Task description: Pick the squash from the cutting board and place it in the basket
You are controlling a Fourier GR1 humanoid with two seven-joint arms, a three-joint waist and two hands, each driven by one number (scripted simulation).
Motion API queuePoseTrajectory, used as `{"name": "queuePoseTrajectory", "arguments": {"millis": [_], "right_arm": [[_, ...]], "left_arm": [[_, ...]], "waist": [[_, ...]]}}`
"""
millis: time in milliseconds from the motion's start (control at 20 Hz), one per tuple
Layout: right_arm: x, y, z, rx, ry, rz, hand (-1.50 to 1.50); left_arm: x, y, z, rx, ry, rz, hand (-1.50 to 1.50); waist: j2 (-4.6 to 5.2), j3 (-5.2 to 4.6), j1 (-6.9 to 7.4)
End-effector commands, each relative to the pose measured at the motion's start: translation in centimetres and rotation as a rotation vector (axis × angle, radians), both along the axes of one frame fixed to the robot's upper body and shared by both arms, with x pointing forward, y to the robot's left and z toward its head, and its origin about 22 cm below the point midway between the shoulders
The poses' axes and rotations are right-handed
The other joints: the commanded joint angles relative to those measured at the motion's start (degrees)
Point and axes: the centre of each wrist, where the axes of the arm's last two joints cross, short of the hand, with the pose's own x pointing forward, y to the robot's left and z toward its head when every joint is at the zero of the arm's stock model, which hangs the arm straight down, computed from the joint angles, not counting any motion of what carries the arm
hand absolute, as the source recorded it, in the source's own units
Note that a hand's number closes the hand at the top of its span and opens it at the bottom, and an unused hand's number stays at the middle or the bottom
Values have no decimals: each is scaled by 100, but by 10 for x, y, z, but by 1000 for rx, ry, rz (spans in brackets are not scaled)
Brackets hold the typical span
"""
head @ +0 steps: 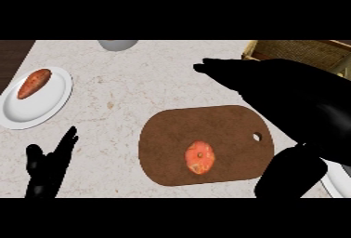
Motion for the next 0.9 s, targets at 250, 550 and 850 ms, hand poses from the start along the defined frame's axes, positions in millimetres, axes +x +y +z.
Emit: {"name": "queuePoseTrajectory", "arguments": {"millis": [250, 550, 850], "right_arm": [[-17, 2, -24, -39, 36, -114, -150], [-26, 26, -60, -30, 33, -124, -150], [-10, 17, -95, -123, 79, -145, -150]], "left_arm": [[-9, -15, -22, -23, 133, -3, 0], [-5, -11, -22, -17, 115, -9, 0], [-13, -10, -25, -21, 122, -26, 0]], "waist": [[101, -53, 150], [107, -58, 203], [119, -54, 215]]}}
